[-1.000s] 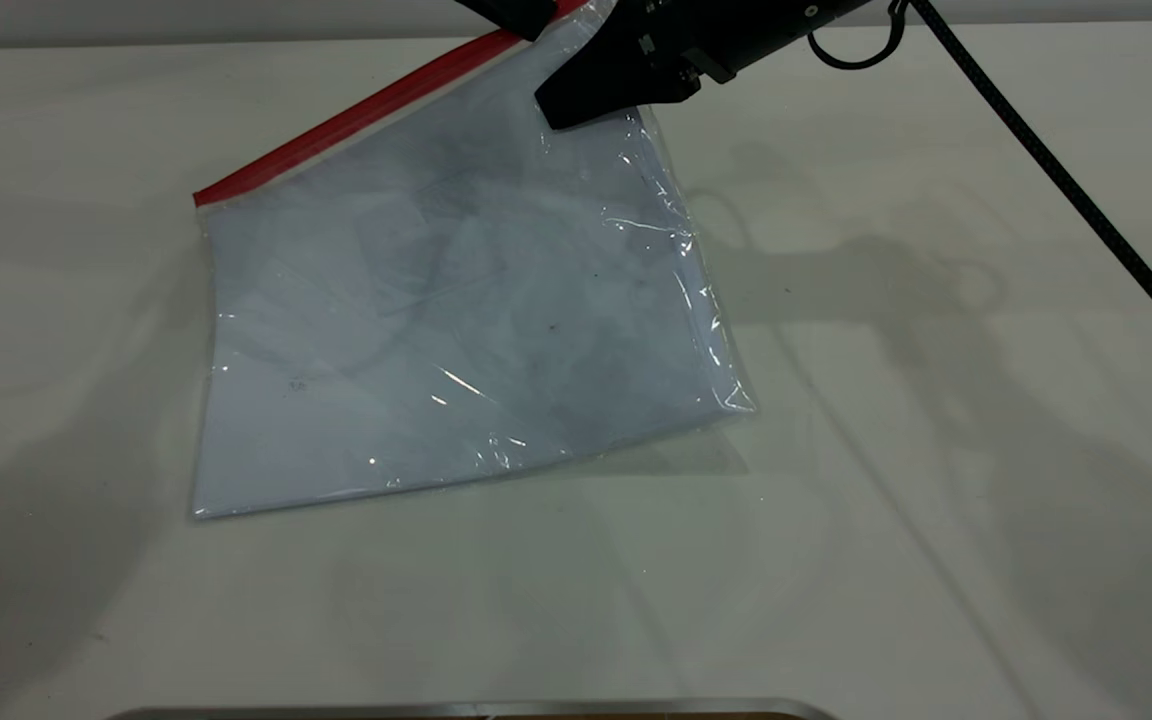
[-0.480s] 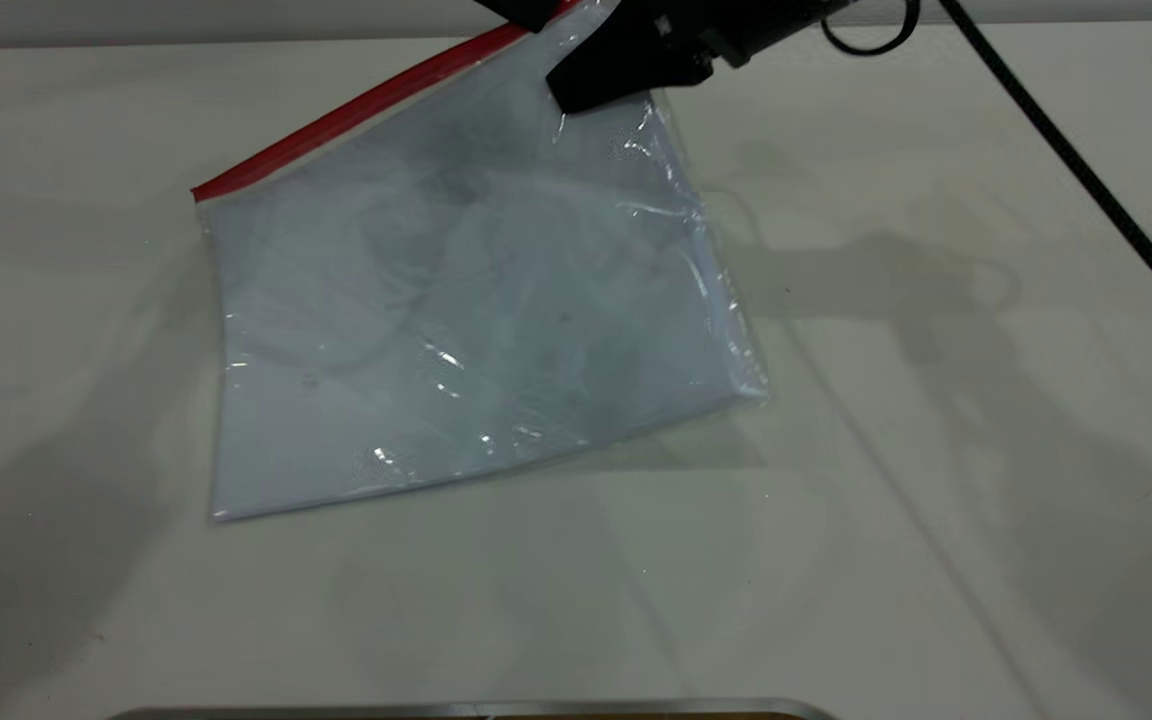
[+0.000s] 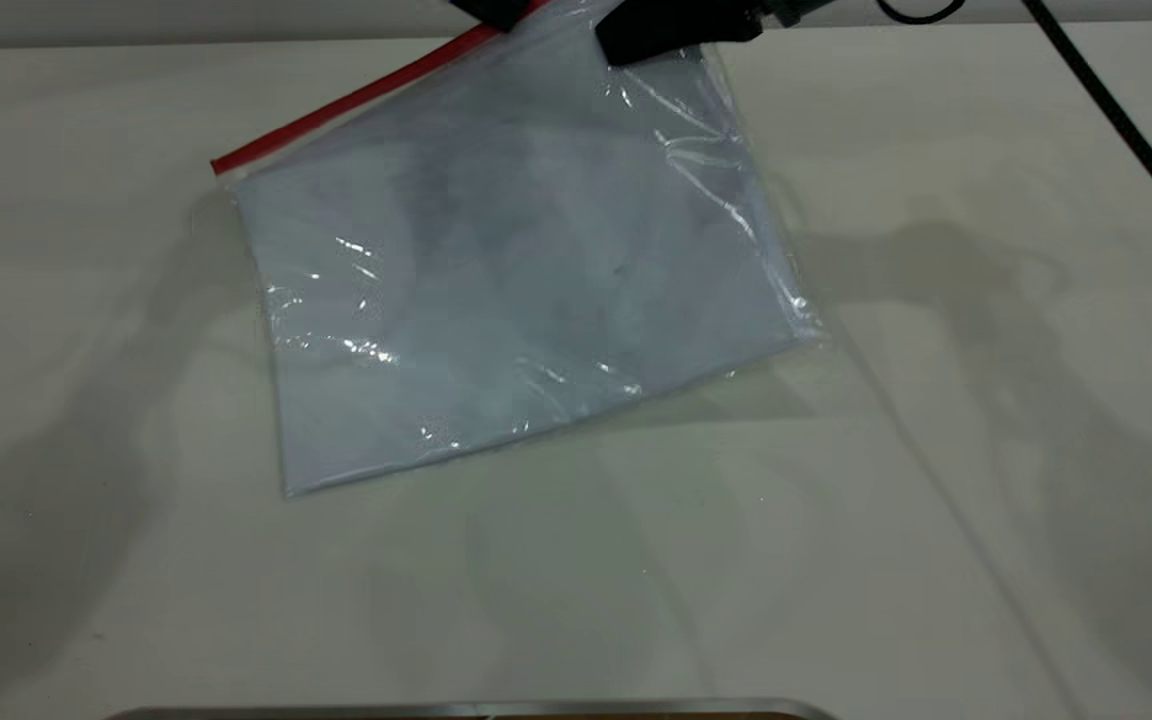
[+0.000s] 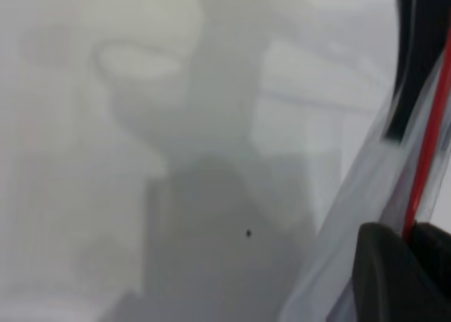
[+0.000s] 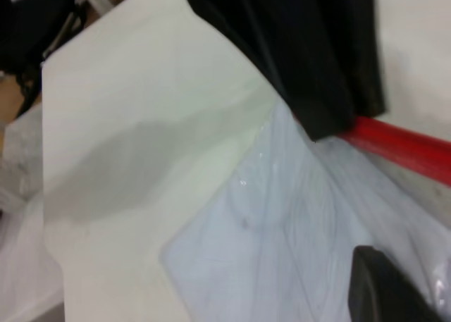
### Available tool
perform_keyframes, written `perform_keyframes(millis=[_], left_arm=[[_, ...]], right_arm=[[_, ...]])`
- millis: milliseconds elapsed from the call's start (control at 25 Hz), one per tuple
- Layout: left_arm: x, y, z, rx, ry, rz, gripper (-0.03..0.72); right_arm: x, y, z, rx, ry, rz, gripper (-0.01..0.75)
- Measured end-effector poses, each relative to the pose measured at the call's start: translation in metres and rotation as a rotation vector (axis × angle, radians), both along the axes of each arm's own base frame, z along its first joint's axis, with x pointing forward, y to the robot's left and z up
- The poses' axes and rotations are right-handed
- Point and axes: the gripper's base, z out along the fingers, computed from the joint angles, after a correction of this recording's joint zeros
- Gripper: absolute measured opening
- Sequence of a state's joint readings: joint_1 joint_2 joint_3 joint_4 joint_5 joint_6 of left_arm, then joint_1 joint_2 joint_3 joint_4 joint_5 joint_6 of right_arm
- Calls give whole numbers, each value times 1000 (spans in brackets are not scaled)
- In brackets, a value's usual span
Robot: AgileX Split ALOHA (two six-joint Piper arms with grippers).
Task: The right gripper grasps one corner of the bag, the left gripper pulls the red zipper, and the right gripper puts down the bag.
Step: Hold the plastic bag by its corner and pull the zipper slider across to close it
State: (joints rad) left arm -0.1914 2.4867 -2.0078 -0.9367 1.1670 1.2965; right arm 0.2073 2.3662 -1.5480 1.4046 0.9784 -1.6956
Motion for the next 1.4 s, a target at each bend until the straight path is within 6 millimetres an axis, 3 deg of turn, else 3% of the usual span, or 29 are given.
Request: perform_keyframes(millis=[320,1040,1400], left_arm=[[6,31,-7,110,14,37,75],[15,128,-20,371,123,250,78],[16,134,-20,354,141,284,95]], right_arm=[[6,-11,4,39,-5,-45,35],[15,-24,9,97,-20,-115,35],[16,-26,8,97,-18,-125,35]])
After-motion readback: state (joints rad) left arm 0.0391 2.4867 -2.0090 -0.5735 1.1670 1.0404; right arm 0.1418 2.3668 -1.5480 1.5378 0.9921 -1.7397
